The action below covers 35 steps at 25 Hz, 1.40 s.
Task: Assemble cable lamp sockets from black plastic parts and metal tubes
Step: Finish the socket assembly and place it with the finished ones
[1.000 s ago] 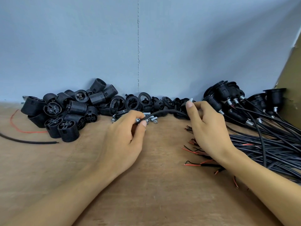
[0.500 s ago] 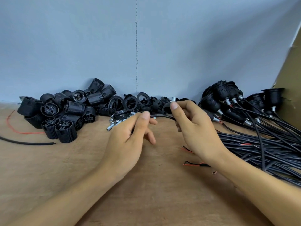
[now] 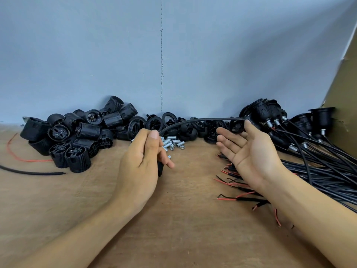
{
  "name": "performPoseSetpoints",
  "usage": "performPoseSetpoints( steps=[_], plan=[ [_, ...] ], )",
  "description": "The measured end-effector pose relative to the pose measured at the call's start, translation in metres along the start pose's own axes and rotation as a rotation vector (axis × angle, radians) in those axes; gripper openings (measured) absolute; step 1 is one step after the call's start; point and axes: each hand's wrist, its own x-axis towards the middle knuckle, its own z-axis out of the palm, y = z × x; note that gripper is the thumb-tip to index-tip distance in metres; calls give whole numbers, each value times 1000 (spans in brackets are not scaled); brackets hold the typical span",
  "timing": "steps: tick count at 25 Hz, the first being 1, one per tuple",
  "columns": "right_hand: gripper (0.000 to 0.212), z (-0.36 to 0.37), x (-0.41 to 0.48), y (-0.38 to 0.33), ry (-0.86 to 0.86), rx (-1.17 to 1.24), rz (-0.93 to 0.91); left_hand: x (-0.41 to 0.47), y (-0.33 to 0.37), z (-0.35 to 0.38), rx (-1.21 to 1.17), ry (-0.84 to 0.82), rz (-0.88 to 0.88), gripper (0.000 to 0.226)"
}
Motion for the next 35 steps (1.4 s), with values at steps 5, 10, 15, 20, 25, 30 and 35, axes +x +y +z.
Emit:
performPoseSetpoints(
  steps=[5,10,15,20,25,30,35],
  plan=[
    [30,1,-2,-3,-67,106,-11,-1,-2,1,31,1,14,36],
    [29,-1,0,-4,-70,75,-26,0,-2,1,35,-23,50,35],
    [24,-2,1,-2,-47,46,-32,0,-3,1,45,-18,61,35],
    [29,-2,1,-1,-61,5,-35,-1,-1,2,40,-21,49,37],
    [34,-3,1,-1,-86,-8,-54,-2,2,2,42,-12,37,39],
    [35,-3,1,-1,-106,-13,-55,-2,3,2,31,-7,32,38],
    [37,-1,-2,-1,-96,-26,-60,-2,4,2,48,-5,38,37]
  ],
)
